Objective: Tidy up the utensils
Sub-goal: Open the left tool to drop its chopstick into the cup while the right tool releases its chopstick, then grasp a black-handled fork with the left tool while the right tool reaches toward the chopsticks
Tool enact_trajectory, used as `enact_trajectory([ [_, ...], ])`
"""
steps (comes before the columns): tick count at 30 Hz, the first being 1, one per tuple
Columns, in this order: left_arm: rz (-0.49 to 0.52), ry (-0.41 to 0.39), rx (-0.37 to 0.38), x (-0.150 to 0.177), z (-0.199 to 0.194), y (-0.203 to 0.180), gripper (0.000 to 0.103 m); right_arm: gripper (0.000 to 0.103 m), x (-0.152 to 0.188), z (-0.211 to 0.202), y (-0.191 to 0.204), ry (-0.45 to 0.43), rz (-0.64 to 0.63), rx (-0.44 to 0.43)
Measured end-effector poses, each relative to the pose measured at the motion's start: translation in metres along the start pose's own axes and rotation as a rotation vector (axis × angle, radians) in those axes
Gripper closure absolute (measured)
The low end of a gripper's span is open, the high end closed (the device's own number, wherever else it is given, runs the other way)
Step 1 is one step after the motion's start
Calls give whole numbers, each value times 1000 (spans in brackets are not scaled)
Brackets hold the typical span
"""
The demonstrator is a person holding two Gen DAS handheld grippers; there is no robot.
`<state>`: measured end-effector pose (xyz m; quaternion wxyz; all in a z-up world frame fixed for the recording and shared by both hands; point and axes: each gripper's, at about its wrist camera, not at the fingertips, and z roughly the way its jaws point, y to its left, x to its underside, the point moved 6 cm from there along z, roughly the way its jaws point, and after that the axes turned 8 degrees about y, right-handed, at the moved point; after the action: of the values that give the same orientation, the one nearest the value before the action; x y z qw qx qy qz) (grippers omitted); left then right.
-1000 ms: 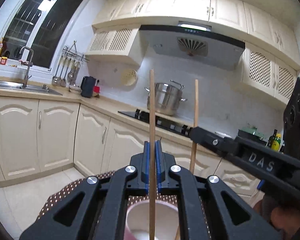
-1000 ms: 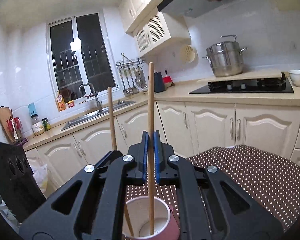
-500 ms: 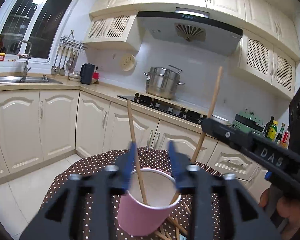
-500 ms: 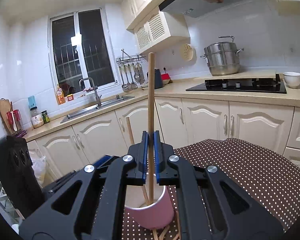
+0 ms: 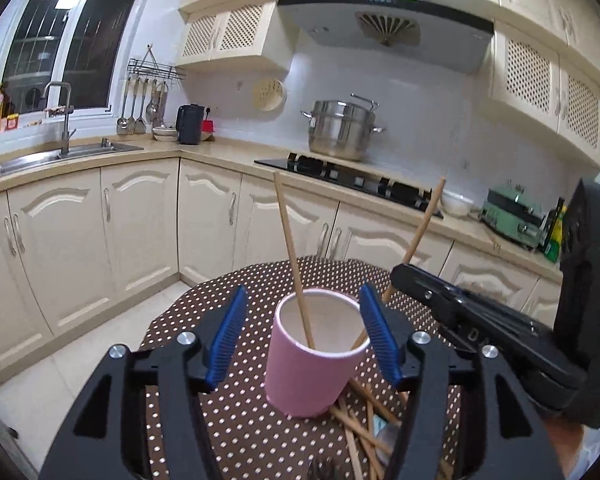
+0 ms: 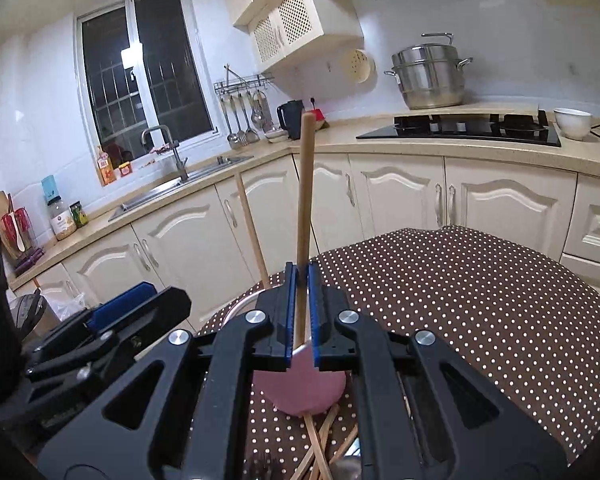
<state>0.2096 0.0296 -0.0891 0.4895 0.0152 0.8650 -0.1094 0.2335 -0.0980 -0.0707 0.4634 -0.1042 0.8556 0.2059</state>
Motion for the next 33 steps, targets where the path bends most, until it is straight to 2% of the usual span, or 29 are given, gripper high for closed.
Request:
enact_trajectory([
  [1, 3, 9, -5, 1, -2, 0, 43, 76, 1, -2, 0, 0, 2, -1],
  [2, 4, 16, -4, 2, -3, 0, 43, 58, 1, -6, 0, -10, 8, 3],
  [3, 3, 24, -5, 3, -6, 0, 42, 53, 2, -10, -1, -20, 15, 8],
  [8, 9, 69, -6, 9, -16, -1, 41, 53, 5, -24, -1, -10, 9, 2],
  [12, 17, 119, -1, 19, -22, -3, 35, 49, 9, -38, -9, -3, 6, 23],
  [16, 21, 232, 20, 36, -17, -8, 34, 47, 19, -55, -24, 23, -10, 59],
  [19, 20, 371, 53, 55, -4, -12, 34, 44, 32, -61, -36, 83, -20, 77],
  [23, 77, 553, 11, 88, 15, -21, 34, 44, 56, -62, -56, 198, -19, 108],
  [26, 89, 662, 16, 107, 23, -28, 34, 44, 73, -59, -68, 276, -8, 112],
  [29, 72, 714, 9, 118, 29, -27, 34, 44, 94, -54, -78, 359, -1, 110],
  [33, 70, 757, -12, 130, 31, -23, 34, 44, 110, -52, -82, 412, -2, 102],
])
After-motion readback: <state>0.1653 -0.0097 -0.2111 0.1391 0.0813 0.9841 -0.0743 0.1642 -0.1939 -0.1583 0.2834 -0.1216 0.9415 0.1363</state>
